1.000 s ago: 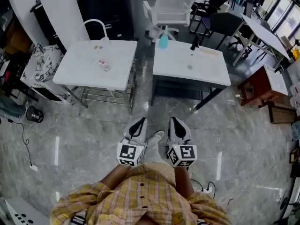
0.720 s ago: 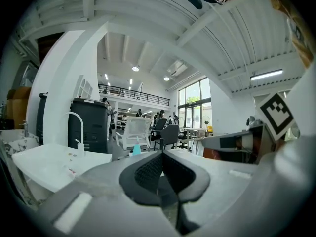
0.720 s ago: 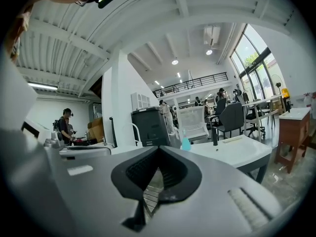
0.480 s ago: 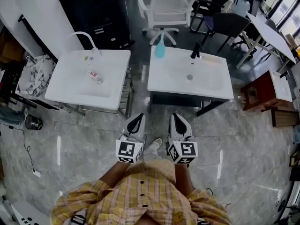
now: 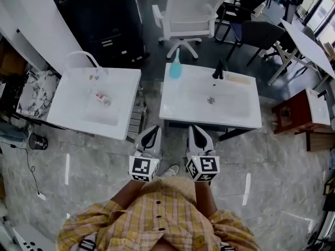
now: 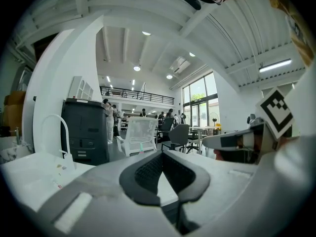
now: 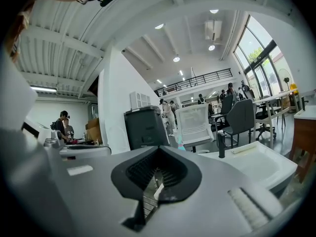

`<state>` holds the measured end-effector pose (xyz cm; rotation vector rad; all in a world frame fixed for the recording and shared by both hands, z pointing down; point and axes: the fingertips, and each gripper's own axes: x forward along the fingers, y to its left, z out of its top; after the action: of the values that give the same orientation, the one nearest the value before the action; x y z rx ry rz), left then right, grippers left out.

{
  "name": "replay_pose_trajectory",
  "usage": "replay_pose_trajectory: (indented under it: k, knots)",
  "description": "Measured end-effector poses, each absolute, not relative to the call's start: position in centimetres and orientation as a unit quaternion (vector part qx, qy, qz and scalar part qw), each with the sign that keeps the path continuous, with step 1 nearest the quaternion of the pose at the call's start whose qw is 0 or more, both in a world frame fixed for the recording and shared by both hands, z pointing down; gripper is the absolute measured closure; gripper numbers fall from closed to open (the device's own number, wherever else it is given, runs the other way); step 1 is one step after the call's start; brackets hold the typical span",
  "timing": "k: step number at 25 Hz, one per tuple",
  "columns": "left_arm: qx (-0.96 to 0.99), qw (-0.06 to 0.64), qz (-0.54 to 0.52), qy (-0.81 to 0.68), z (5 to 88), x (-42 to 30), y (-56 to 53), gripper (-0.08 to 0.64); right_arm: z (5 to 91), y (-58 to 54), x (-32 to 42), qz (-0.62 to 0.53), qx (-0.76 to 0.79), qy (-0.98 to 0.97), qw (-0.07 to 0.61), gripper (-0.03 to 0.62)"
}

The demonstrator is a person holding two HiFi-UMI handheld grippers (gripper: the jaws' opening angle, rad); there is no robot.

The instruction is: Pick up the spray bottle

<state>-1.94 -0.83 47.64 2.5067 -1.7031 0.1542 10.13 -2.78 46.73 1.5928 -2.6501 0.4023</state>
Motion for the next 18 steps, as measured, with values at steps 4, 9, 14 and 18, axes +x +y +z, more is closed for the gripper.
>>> replay_pose_trajectory:
  k: [4,9,14,18]
  knots:
    - [0.821,0.055,0.059,-0.565,48.3,-1.9,-2.2,0.561,47.1,-4.7,10.0,0.132,0.506,-0.852,0.014,0.592]
    - [0.818,0.061,0.064,-0.569,48.6,-2.2,-4.1,0.561,47.2,-6.6,9.7,0.136,0.506,-0.851,0.017,0.592]
    - [0.821,0.066,0.070,-0.563,48.5,-2.1,-6.3,0.561,47.6,-8.7,9.5,0.150,0.510,-0.847,0.023,0.592]
    - [0.827,0.069,0.072,-0.553,48.9,-2.3,-9.2,0.561,47.8,-11.3,8.9,0.149,0.513,-0.845,0.026,0.592]
